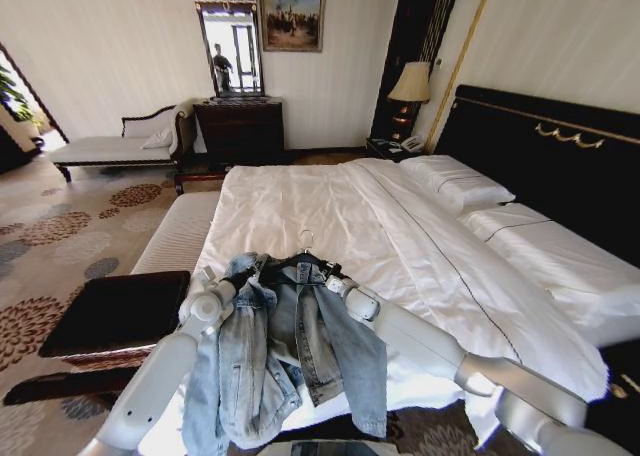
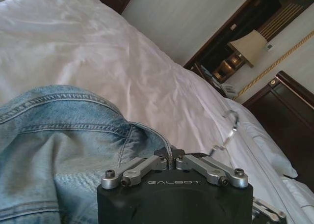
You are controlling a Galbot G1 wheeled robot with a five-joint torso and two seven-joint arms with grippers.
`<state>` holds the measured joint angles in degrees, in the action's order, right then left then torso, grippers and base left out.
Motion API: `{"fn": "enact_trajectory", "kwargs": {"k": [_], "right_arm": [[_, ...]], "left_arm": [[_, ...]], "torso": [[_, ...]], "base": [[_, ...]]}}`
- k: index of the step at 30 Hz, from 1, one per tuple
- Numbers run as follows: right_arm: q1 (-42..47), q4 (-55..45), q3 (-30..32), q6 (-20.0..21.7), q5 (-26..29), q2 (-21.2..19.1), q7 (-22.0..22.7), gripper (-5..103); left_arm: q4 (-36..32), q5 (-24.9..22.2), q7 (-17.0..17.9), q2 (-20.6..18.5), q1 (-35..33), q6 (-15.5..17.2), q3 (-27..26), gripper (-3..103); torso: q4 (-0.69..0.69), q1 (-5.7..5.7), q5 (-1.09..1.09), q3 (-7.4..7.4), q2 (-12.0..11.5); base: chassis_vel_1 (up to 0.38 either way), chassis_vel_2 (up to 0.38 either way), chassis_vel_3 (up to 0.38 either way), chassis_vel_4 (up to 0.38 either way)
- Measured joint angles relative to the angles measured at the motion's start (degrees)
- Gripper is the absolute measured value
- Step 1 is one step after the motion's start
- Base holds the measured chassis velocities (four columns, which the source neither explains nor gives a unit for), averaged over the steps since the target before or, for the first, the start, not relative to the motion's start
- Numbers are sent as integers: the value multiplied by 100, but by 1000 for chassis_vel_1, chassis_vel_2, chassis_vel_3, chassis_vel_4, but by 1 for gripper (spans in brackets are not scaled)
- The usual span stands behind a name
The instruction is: Pick up the clothes from the bed and hang them on the clothes hanger.
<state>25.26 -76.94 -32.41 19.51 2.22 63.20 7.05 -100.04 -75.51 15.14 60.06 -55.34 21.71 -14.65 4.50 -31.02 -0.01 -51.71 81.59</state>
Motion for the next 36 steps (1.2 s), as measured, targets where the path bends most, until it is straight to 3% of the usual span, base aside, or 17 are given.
{"fn": "enact_trajectory", "kwargs": {"k": [6,14,20,36], "right_arm": [[-387,745,-361,24,32,497,-55,21],[-526,1021,-375,86,115,417,-20,21],[-556,1221,-327,216,216,729,77,21],[-603,673,-565,400,557,1009,212,21]], "left_arm": [[-444,75,48,-39,-189,-13,50,2],[-599,148,-22,-171,-484,-42,-176,2],[-761,336,3,-23,-620,-61,-20,2],[-558,751,41,196,-502,-140,540,2]], "torso": [[-1,0,2,0,0],[2,-1,1,0,0],[0,-1,0,-1,0],[2,0,0,0,0]], "base": [[0,0,0,0],[0,0,0,0],[0,0,0,0],[0,0,0,0]]}}
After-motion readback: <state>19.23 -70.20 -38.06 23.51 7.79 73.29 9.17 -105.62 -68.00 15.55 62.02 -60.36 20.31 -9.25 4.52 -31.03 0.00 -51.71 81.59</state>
